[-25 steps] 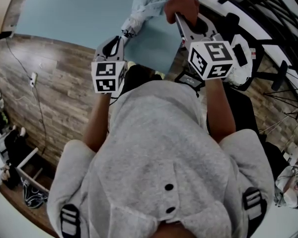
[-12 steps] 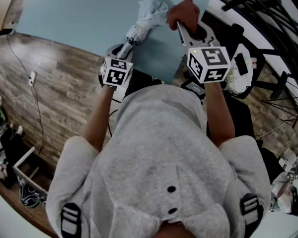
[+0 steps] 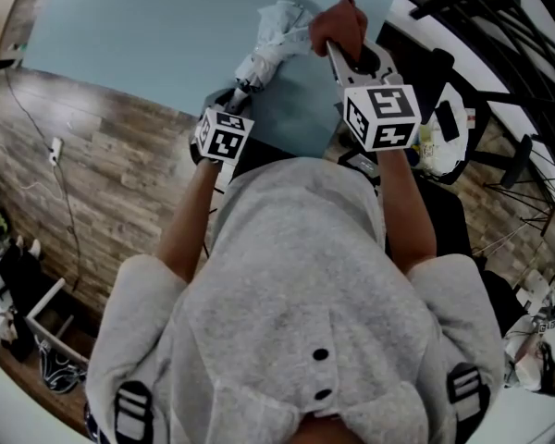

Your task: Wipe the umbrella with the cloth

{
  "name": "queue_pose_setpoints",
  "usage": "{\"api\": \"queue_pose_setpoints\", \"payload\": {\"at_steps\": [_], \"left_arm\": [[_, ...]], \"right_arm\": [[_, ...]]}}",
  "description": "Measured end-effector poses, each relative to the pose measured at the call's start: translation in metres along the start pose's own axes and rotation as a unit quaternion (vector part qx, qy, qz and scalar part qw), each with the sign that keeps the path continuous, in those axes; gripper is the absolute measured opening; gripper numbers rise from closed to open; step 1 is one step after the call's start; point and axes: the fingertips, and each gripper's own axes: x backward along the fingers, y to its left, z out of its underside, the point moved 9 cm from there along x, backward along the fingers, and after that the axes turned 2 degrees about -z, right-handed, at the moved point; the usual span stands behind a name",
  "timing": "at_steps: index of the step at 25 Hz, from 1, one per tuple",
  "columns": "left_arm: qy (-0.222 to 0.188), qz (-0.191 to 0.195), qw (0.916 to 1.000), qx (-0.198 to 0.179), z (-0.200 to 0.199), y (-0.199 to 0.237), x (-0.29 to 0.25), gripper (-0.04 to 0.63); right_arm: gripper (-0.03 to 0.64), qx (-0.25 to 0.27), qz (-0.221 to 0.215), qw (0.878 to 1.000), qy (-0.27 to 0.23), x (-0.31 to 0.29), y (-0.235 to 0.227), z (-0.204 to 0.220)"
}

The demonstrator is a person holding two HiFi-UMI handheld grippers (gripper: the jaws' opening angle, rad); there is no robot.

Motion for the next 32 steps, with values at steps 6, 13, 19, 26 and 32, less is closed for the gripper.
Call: {"api": "queue_pose_setpoints", "payload": {"at_steps": [6,13,19,26,32], "left_arm": [[0.005,0.047,0.9982,0.037,0.0,0.002,-0.004,0.153],[-0.006,0.038,0.9983,0.043,0.002,0.002,-0.006,0.153],[0.009,0.044,0.9983,0.036,0.0,0.002,-0.004,0.153],[0.024,0.053,0.9979,0.029,-0.001,0.001,-0.005,0.153],[0.023,0.048,0.9981,0.029,-0.002,0.001,-0.007,0.153]], "right_arm": [[0.079,0.013,0.023,0.999,0.025,-0.024,-0.015,0.011],[0.078,-0.03,0.017,0.997,0.062,-0.068,-0.042,0.051],[0.078,-0.029,-0.009,0.993,0.11,-0.093,-0.038,0.075],[0.079,-0.015,-0.032,0.992,0.125,-0.099,-0.017,0.083],[0.079,-0.013,-0.036,0.991,0.131,-0.099,-0.009,0.087]]}}
